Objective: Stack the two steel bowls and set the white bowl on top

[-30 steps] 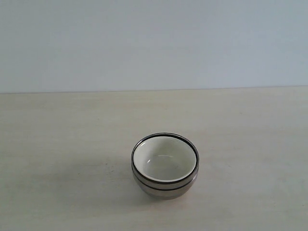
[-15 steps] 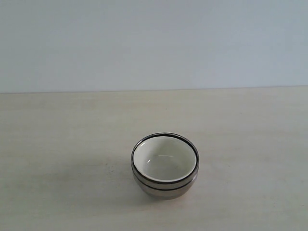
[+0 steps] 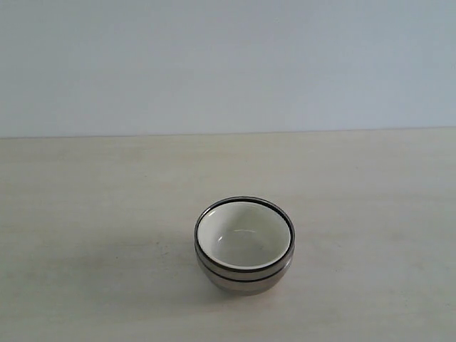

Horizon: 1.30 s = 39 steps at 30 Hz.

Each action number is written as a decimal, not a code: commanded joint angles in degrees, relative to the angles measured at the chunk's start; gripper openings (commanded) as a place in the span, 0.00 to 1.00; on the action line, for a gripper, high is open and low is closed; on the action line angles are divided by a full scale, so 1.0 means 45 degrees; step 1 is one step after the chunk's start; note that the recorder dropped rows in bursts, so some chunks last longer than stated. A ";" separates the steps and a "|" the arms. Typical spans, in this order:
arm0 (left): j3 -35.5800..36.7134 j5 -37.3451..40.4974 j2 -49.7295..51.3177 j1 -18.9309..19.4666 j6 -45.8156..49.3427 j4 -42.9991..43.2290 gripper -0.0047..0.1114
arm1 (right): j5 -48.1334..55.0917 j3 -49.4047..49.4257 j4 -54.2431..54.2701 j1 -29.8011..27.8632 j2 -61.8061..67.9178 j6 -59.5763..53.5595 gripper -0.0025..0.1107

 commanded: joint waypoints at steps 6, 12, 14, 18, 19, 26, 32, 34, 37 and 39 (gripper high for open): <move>0.0032 -0.0057 -0.0036 0.0029 -0.0112 0.0010 0.07 | 0.1885 0.0047 -0.0082 -0.0103 -0.0068 -0.0721 0.02; 0.0032 -0.0057 -0.0036 0.0029 -0.0112 0.0010 0.07 | 0.2146 0.0047 -0.0170 -0.0103 -0.0068 -0.0173 0.02; 0.0032 -0.0057 -0.0036 0.0029 -0.0112 0.0010 0.07 | 0.2173 0.0047 -0.0170 -0.0140 -0.0068 0.0099 0.02; 0.0032 -0.0057 -0.0036 0.0029 -0.0112 0.0010 0.07 | 0.2283 0.0047 -0.0170 -0.1006 -0.0068 0.0227 0.02; 0.0032 -0.0057 -0.0036 0.0029 -0.0112 0.0010 0.07 | 0.2283 0.0047 -0.0170 -0.1219 -0.0068 0.0227 0.02; 0.0032 -0.0057 -0.0036 0.0029 -0.0112 0.0010 0.07 | 0.2501 0.0047 -0.0170 -0.2519 -0.0068 0.0227 0.02; 0.0032 -0.0057 -0.0036 0.0029 -0.0112 0.0010 0.07 | 0.2672 0.0047 -0.0170 -0.2633 -0.0068 0.0227 0.02; 0.0032 -0.0057 -0.0036 0.0029 -0.0112 0.0010 0.07 | 0.2672 0.0047 -0.0170 -0.2633 -0.0068 0.0227 0.02; 0.0032 -0.0057 -0.0036 0.0029 -0.0112 0.0010 0.07 | 0.2672 0.0047 -0.0170 -0.2633 -0.0068 0.0227 0.02; 0.0032 -0.0057 -0.0036 0.0029 -0.0112 0.0010 0.07 | 0.2672 0.0047 -0.0170 -0.2633 -0.0068 0.0227 0.02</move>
